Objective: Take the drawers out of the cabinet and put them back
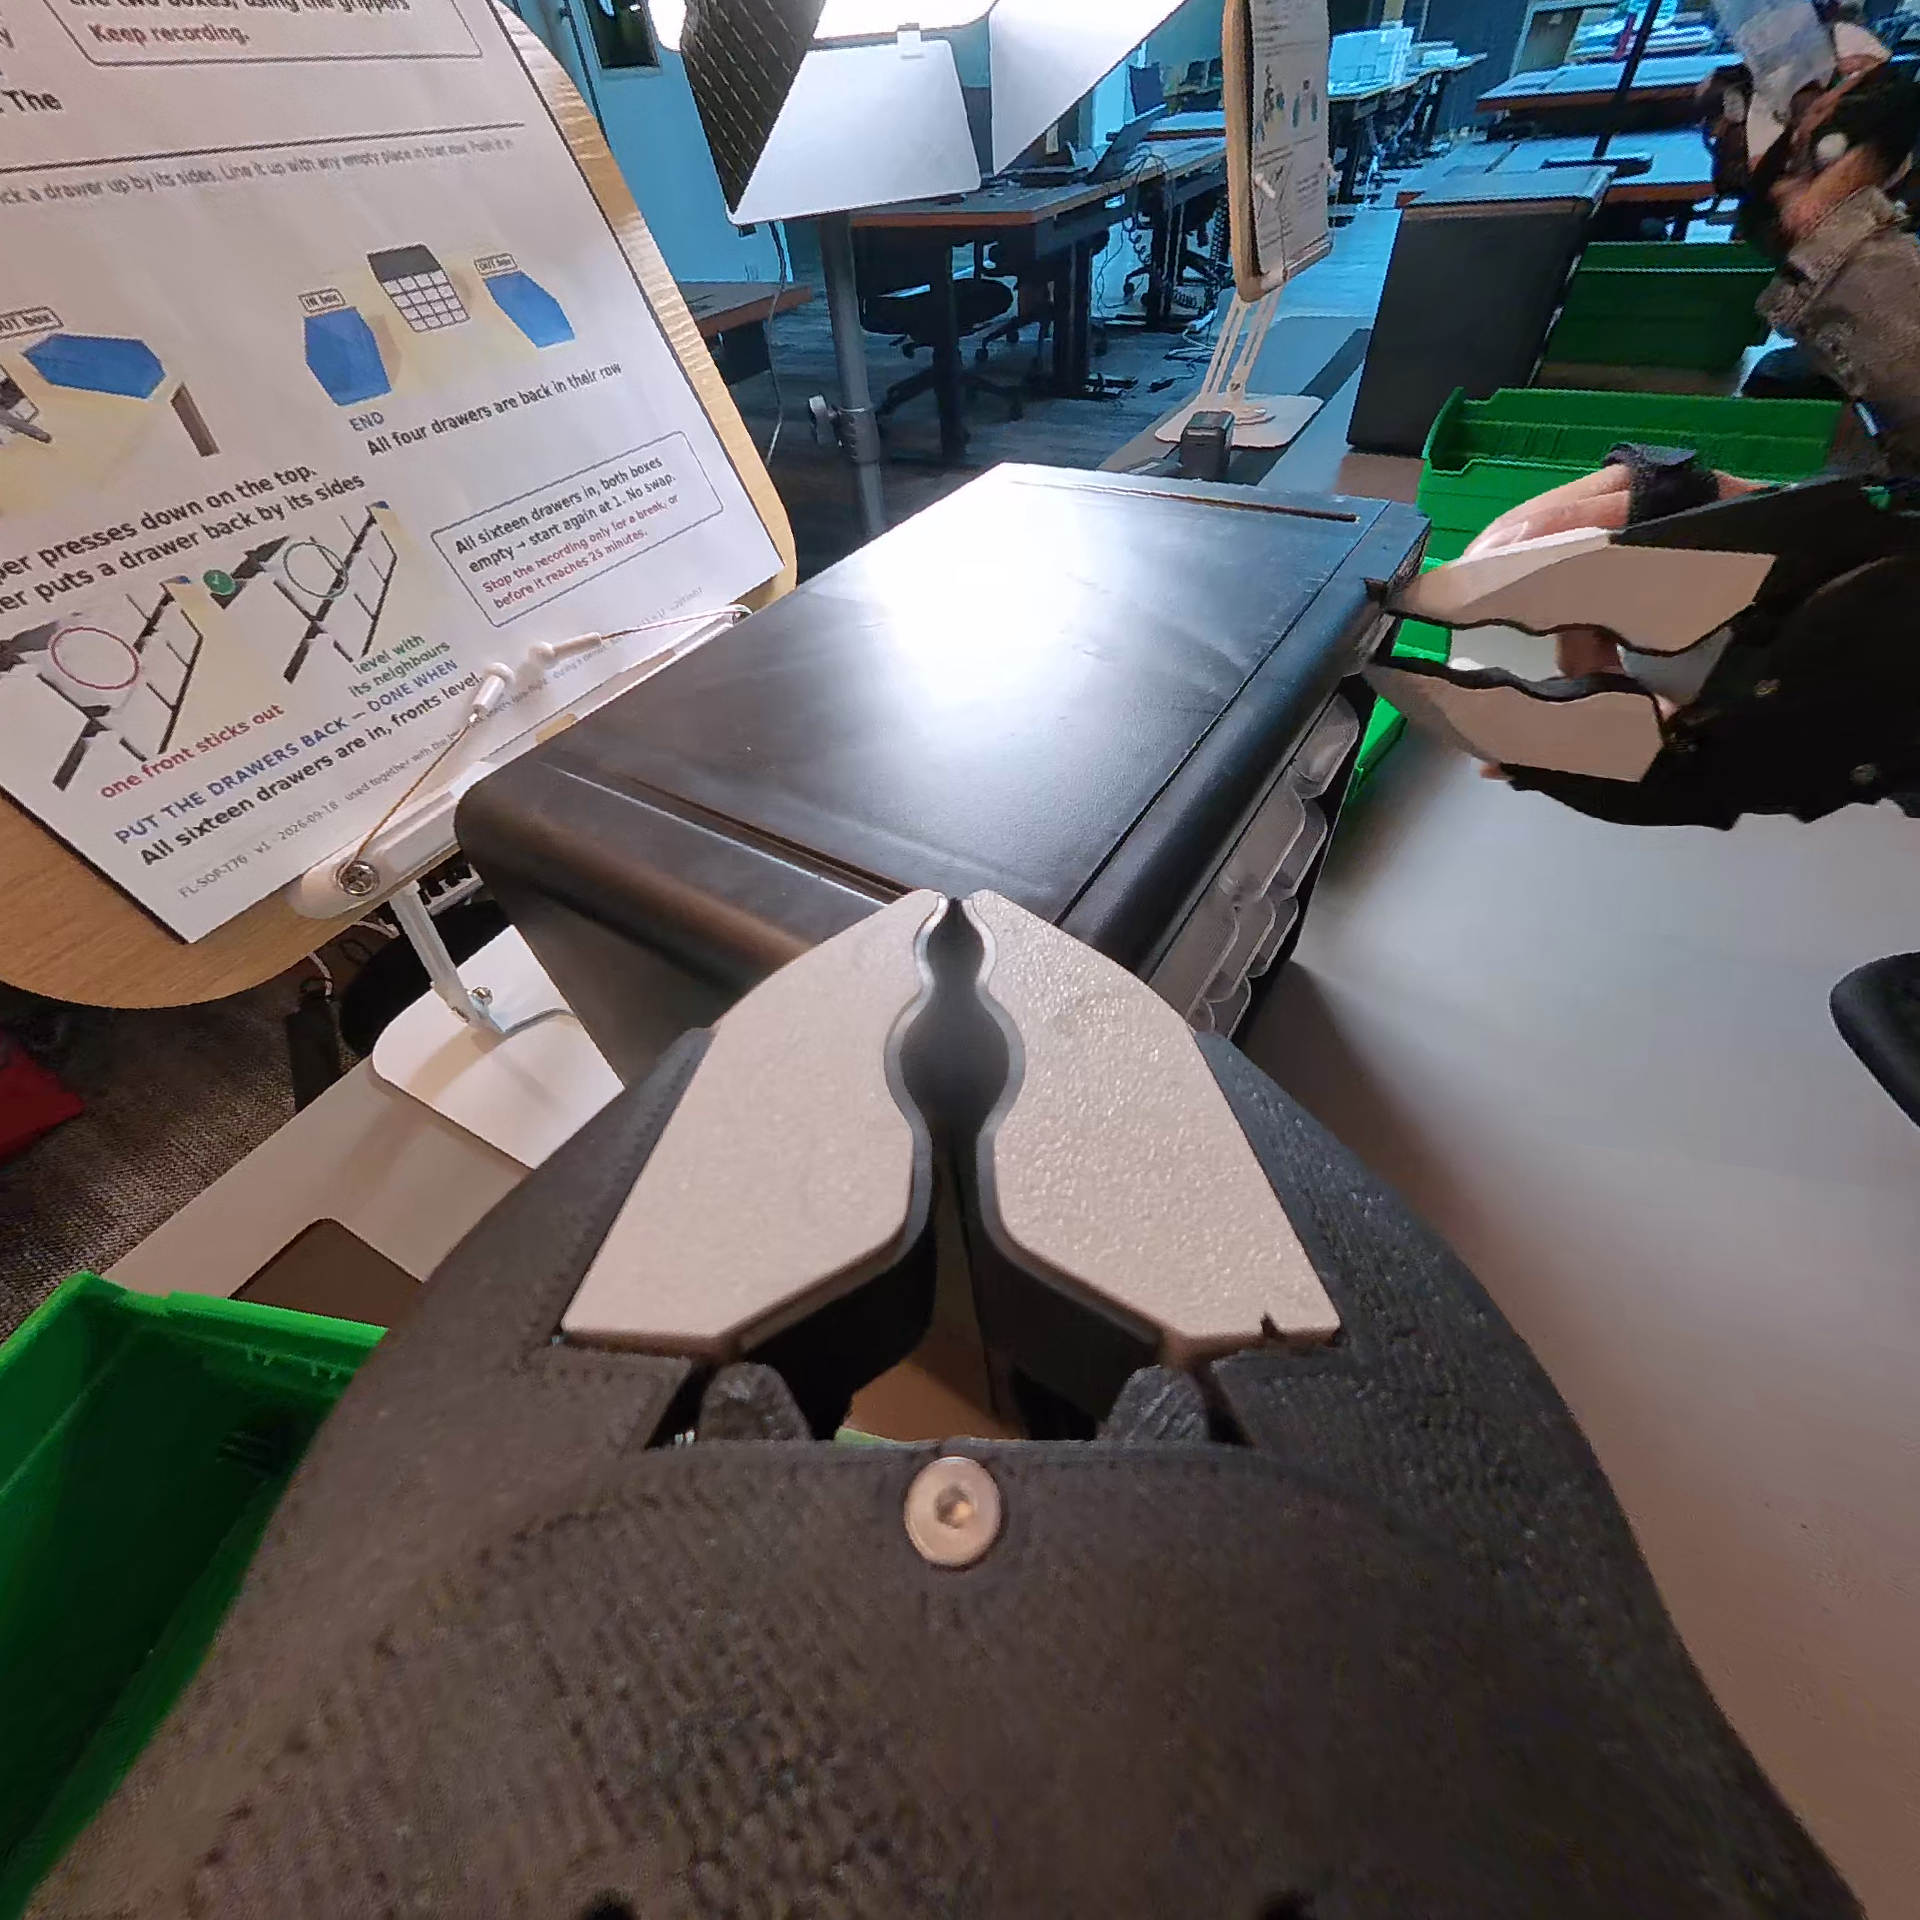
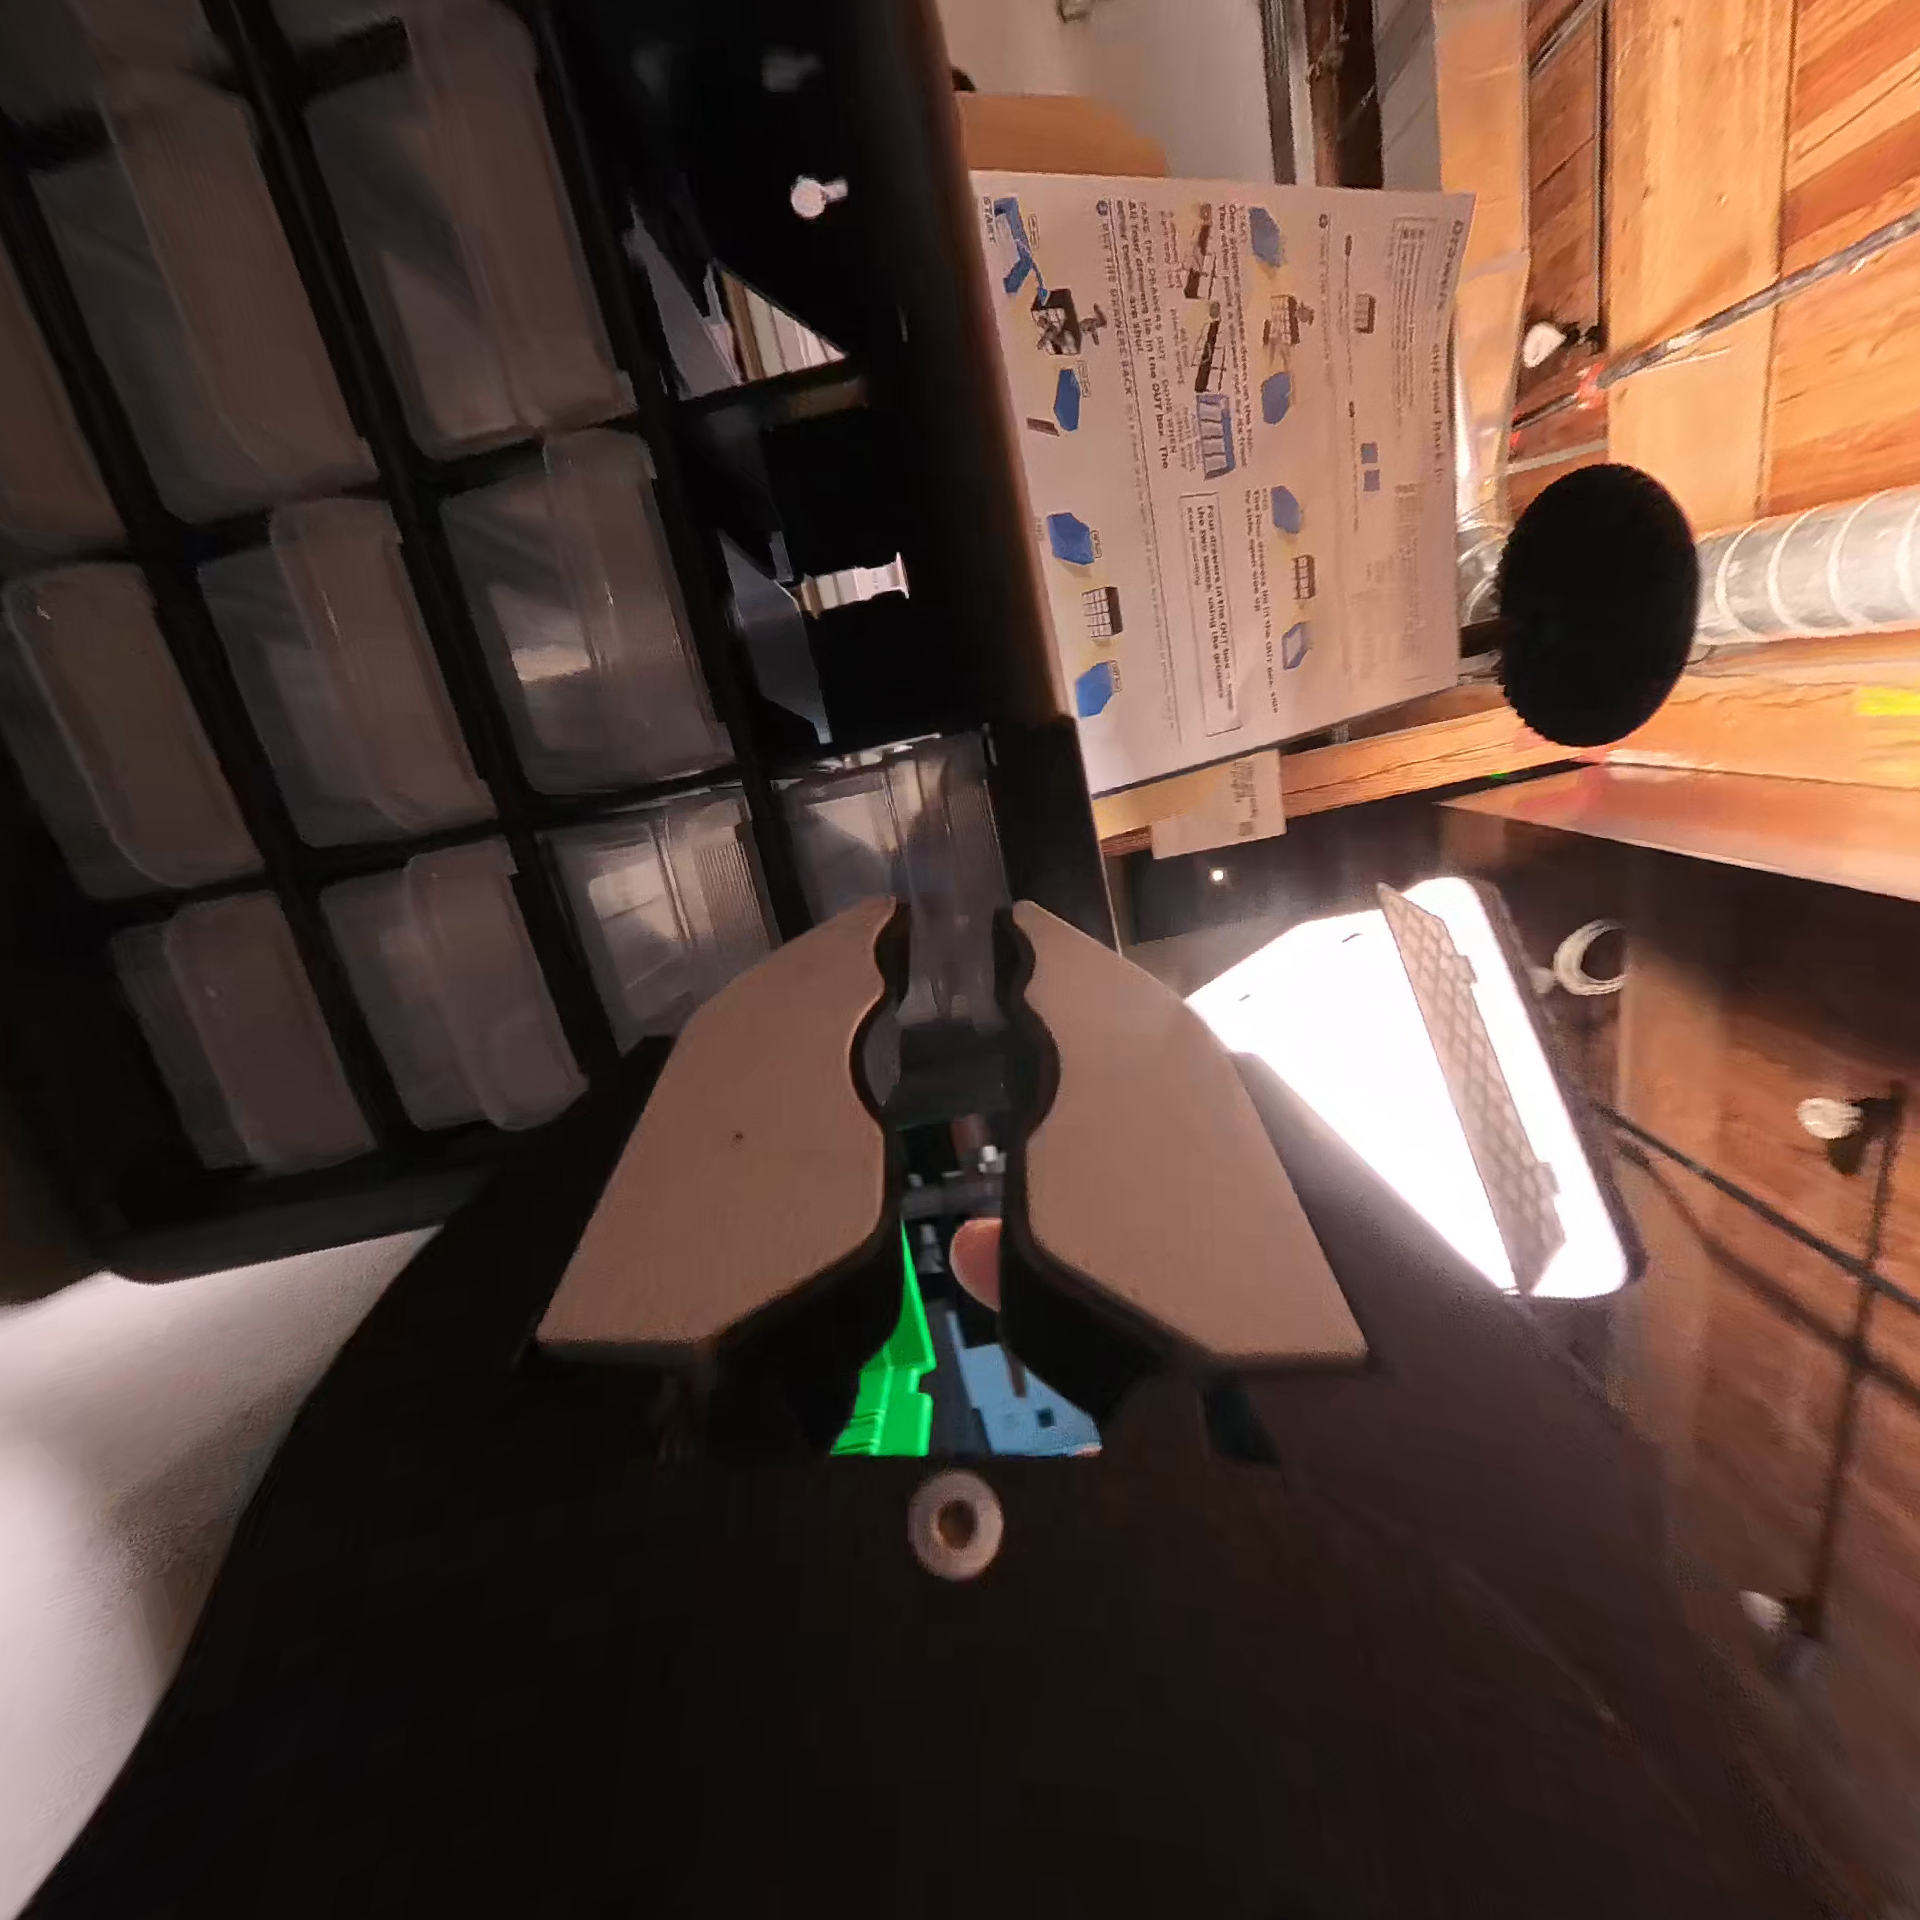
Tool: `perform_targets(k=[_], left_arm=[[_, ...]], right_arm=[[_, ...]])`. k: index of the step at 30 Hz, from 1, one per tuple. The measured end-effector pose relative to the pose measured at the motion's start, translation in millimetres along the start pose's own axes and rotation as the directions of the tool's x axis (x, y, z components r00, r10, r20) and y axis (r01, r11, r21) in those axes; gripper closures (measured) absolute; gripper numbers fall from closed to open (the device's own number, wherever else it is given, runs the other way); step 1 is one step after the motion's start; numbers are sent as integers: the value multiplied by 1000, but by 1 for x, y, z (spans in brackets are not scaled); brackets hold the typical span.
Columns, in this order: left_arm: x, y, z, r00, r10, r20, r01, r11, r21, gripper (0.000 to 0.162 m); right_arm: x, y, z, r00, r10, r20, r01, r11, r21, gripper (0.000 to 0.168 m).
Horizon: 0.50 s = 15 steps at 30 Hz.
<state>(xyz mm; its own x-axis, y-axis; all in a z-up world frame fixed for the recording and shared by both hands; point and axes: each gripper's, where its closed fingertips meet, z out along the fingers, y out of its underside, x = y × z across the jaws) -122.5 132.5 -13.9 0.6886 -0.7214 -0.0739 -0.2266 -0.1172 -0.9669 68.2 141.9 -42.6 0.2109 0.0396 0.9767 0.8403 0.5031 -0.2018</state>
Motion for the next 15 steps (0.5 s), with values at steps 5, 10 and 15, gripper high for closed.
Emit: perform_targets(k=[5, 10, 15], left_arm=[[1, 0, 1, 1000, 6, 0, -6, 1000, 0, 162], [1, 0, 1, 1000, 8, 1, -8, 1000, -1, 162], [1, 0, 1, 1000, 6, 1, -6, 1000, 0, 162]], right_arm=[[3, 2, 4, 995, -70, -64, 69, 997, -21, 162], [2, -9, -20, 998, -52, 46, 50, 998, 32, 162], [4, -21, -49, 985, -55, 161, 44, 996, 72, 162]])
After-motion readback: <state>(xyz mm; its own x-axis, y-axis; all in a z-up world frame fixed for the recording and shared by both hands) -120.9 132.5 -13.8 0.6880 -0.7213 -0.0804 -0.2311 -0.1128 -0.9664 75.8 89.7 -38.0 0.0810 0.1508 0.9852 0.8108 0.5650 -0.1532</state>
